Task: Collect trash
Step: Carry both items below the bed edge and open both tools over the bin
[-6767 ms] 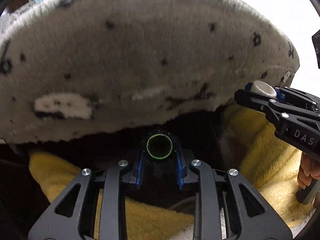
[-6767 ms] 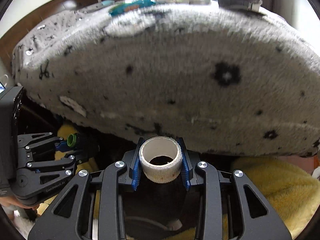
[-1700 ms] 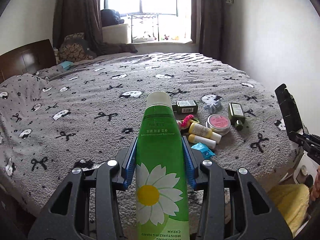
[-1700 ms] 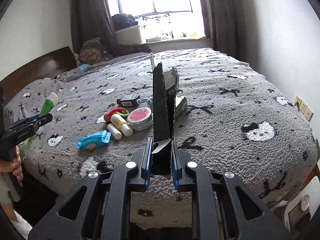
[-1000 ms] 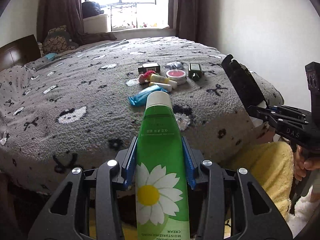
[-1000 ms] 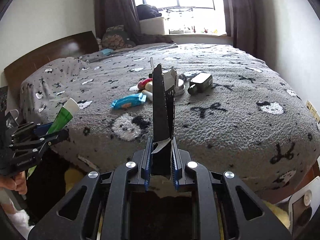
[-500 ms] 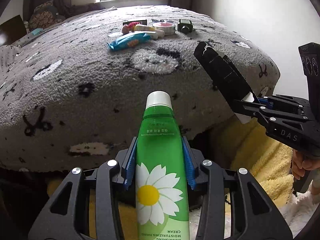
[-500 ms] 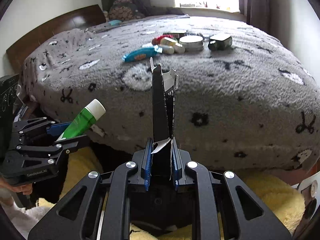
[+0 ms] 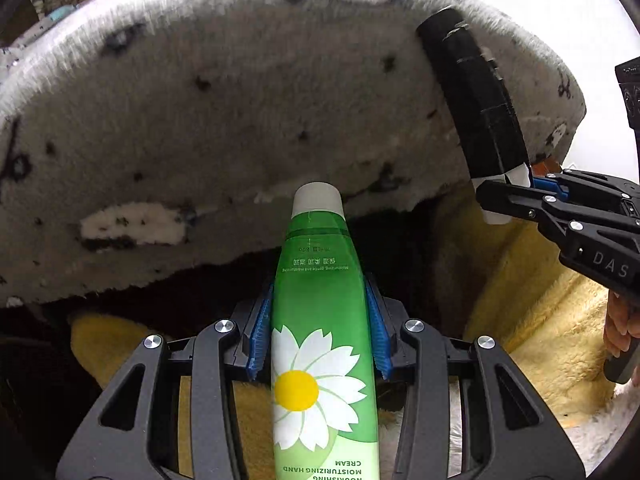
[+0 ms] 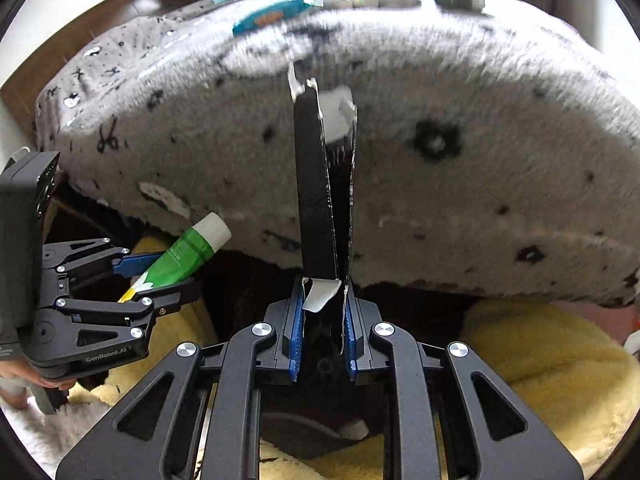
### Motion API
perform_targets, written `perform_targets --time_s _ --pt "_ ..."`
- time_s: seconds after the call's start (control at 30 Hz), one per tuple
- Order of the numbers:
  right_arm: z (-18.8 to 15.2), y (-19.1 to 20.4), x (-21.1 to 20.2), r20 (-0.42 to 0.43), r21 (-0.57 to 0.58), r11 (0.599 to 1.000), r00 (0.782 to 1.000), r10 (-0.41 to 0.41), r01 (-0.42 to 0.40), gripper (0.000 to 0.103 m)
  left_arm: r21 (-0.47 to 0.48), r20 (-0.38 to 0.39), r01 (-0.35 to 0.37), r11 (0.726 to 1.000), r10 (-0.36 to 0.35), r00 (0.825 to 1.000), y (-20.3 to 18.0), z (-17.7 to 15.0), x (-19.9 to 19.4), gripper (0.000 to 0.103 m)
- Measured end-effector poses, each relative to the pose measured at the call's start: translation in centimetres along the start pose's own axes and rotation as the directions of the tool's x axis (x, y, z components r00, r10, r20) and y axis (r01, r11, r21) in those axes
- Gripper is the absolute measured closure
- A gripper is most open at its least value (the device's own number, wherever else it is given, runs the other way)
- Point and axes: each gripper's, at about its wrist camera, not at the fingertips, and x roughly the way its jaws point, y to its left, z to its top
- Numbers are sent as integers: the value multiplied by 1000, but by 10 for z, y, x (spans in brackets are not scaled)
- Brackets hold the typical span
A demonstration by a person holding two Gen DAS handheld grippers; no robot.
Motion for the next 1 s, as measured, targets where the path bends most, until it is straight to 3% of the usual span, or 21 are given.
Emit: perform_targets --time_s 0.4,0.67,0.87,0.97,1.0 --pt "-17 1 53 -181 -4 1000 983 24 -26 85 -22 -131 31 999 -34 991 7 -12 46 63" --pt "-22 2 62 -215 2 1000 976 17 -17 85 -29 -163 36 999 -40 986 8 -17 57 63" --pt "-22 7 68 -221 6 1000 975 8 -7 79 -13 -161 38 999 -40 986 -4 -12 70 63" --pt "-21 6 69 -218 21 1000 976 -6 11 71 6 -160 37 999 -36 986 -8 -11 70 62" --pt "-19 3 67 -214 27 999 977 -15 21 65 12 -157 34 999 -31 987 -10 -11 69 56"
